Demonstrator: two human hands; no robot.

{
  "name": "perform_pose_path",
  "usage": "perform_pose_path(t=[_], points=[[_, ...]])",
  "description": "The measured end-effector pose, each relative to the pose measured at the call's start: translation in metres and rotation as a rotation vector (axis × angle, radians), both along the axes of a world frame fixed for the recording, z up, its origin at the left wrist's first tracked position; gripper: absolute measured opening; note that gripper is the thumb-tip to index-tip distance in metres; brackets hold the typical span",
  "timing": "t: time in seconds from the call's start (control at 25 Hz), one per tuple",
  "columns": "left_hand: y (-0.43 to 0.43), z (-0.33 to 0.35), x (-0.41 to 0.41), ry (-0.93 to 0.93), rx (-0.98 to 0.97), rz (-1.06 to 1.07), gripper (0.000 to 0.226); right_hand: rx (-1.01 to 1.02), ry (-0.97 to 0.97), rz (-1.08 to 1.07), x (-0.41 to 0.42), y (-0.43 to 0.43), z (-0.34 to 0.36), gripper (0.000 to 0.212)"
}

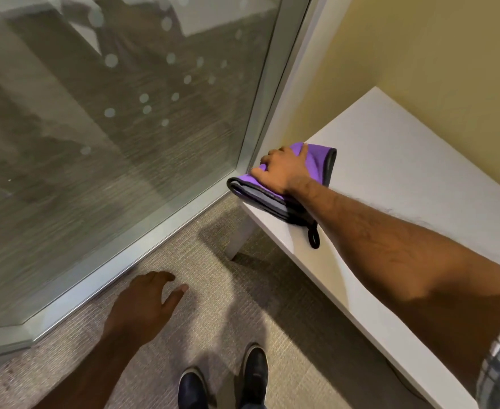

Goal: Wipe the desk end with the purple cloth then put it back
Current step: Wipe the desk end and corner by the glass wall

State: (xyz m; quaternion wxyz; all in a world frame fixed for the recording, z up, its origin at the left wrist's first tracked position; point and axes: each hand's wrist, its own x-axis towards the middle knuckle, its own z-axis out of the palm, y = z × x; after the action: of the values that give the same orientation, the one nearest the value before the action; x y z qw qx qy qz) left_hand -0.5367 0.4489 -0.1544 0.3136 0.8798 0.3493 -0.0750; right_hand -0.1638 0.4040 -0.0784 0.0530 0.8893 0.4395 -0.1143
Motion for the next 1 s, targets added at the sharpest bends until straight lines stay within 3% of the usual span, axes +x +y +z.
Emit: perform_pose_path(t=[0.32, 0.56, 0.64, 0.72, 0.8, 1.0], points=[[0.001, 0.013, 0.033, -0.089, -0.001, 0.060, 0.061, -0.106, 0.013, 0.315, -0.060, -0.002, 0.007, 0.074], [0.001, 0.021, 0.054, -0.200, 0.029, 0.064, 0.039, 0.101, 0.017, 0.399, -0.081, -0.036, -0.005, 0.061], [-0.003, 0.024, 0.066, -0.285, -0.002, 0.167, 0.028, 0.147, 0.043, 0.398, -0.088, -0.046, -0.006, 0.058], [-0.008, 0.029, 0.085, -0.377, -0.159, 0.340, 0.022, 0.203, 0.080, 0.396, -0.091, -0.061, -0.008, 0.050], [-0.011, 0.034, 0.104, -0.458, -0.265, 0.385, 0.030, 0.242, 0.115, 0.381, -0.093, -0.081, -0.009, 0.043], [-0.025, 0.039, 0.133, -0.503, -0.281, 0.221, 0.058, 0.250, 0.125, 0.349, -0.104, -0.135, -0.009, 0.037]])
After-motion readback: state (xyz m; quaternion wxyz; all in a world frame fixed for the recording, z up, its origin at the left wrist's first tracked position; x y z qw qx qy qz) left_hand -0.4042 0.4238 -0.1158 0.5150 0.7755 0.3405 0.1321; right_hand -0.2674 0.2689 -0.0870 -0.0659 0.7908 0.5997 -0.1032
